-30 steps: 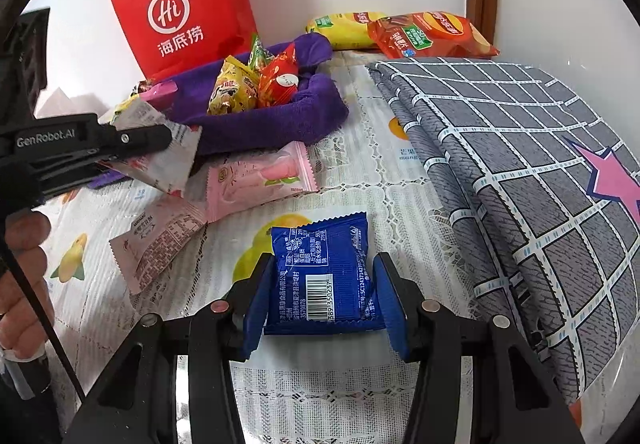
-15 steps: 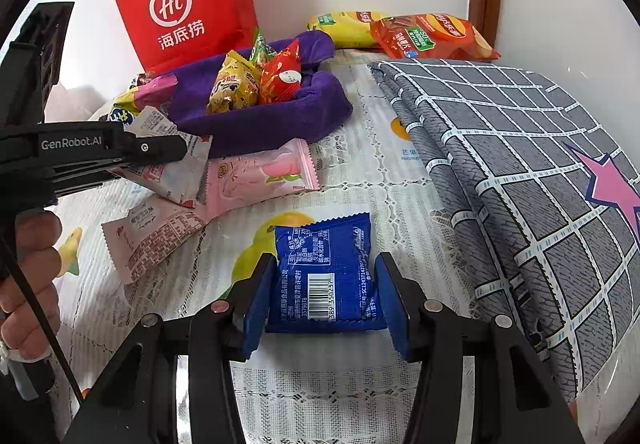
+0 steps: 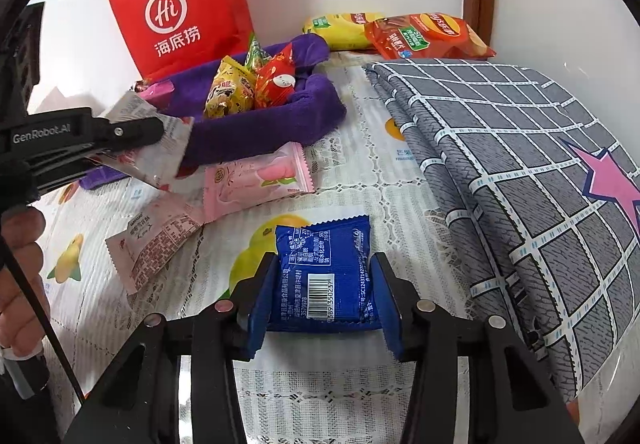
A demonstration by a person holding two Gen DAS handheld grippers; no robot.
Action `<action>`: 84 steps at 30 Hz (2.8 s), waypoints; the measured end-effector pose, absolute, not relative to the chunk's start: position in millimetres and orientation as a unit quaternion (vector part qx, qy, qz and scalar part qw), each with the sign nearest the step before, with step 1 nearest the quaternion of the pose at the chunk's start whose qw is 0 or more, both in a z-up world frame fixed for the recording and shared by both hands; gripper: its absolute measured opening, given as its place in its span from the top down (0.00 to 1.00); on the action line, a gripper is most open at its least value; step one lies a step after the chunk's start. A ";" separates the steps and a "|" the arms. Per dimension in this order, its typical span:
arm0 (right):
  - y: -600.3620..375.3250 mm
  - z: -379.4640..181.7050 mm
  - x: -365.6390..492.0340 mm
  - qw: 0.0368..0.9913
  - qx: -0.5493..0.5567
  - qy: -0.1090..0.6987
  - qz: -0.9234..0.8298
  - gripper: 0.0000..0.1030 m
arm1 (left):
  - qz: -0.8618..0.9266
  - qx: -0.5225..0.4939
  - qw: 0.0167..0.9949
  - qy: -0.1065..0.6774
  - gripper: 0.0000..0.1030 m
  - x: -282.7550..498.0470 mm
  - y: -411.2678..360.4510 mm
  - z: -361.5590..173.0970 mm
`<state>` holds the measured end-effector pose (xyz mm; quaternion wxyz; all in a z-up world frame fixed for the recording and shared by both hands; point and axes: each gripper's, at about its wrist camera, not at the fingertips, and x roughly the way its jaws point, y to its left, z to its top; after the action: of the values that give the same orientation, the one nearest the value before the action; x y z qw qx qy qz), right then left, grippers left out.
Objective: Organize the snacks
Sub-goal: 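Carry the blue wrapper and white packet over the purple towel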
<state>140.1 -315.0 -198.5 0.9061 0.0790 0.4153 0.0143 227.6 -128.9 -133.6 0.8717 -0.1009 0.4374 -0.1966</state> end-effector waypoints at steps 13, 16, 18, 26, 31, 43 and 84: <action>-318.0 -196.0 136.2 0.909 0.086 0.407 -0.004 0.58 | -0.171 -0.110 0.890 0.409 0.83 224.5 -105.7 -118.1; -318.0 -193.2 133.8 0.911 0.088 0.402 -0.004 0.58 | -0.160 -0.101 0.896 0.402 0.83 223.6 -101.0 -113.6; -318.2 -188.1 133.6 0.911 0.095 0.401 -0.002 0.58 | -0.154 -0.094 0.900 0.397 0.83 223.9 -98.9 -109.6; -305.4 -117.7 157.9 0.935 0.091 0.342 0.005 0.58 | -0.129 -0.059 0.919 0.368 0.83 227.3 -81.3 -84.3; -278.3 -79.1 187.0 0.951 0.075 0.300 0.025 0.58 | -0.077 -0.029 0.938 0.336 0.83 233.8 -54.4 -70.0; -203.7 -83.5 283.0 0.945 0.082 0.303 0.091 0.58 | -0.009 -0.050 0.945 0.324 0.83 251.6 8.4 -76.3; -202.9 -139.5 304.1 0.941 0.106 0.312 0.071 0.30 | -0.032 -0.075 0.941 0.329 0.83 250.2 -0.2 -85.5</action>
<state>304.1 -202.9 -139.5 0.9414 0.1056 0.3124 0.0712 250.2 -0.2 -85.5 0.9409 -0.0753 0.3286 -0.0320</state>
